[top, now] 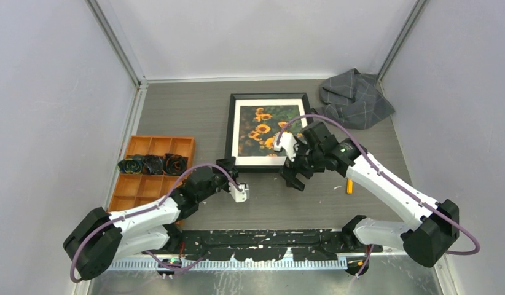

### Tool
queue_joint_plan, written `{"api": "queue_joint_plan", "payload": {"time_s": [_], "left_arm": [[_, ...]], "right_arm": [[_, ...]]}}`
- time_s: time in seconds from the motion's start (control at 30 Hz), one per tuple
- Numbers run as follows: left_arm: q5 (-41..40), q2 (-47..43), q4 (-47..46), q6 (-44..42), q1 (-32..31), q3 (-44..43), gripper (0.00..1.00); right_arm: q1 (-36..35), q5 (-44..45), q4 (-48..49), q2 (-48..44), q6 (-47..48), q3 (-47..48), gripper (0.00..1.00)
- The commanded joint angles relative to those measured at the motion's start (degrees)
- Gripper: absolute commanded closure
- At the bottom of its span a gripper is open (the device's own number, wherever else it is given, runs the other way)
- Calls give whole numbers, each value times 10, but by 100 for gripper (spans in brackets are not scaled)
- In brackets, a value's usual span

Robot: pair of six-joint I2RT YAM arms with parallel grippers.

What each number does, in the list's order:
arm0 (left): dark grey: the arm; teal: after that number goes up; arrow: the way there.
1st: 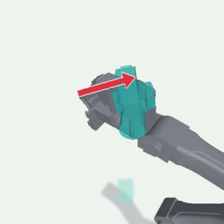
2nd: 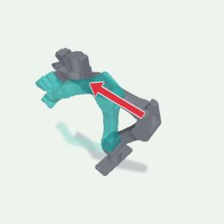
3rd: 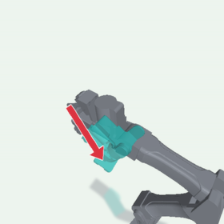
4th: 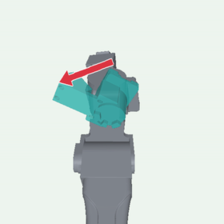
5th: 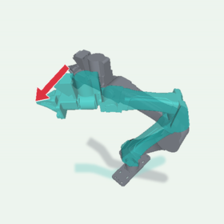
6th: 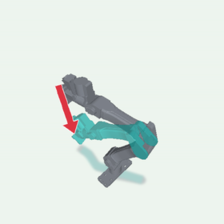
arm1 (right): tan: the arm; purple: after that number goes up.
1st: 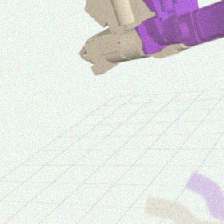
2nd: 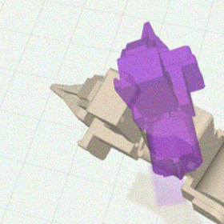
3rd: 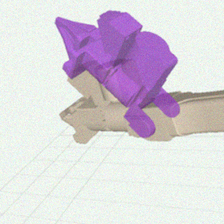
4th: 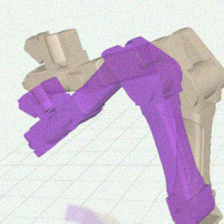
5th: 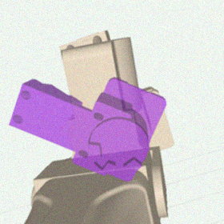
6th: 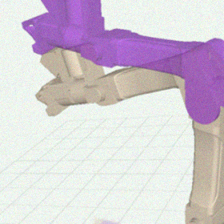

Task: Take the photo out of the frame
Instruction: Turn over the photo frame at the center of the board.

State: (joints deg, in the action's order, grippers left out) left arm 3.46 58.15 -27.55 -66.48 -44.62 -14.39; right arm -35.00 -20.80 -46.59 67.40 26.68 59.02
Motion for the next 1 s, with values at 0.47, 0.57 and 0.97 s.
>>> {"api": "queue_joint_plan", "payload": {"time_s": [0.47, 0.57, 0.97], "left_arm": [[96, -9, 347, 137, 34, -210, 95], [114, -13, 370, 141, 42, -222, 95], [255, -15, 593, 63, 77, -302, 90]], "right_arm": [[-107, 334, 238, -34, 75, -129, 0], [-108, 347, 251, -36, 79, -136, 8], [-129, 369, 245, -23, 137, -140, 27]]}}
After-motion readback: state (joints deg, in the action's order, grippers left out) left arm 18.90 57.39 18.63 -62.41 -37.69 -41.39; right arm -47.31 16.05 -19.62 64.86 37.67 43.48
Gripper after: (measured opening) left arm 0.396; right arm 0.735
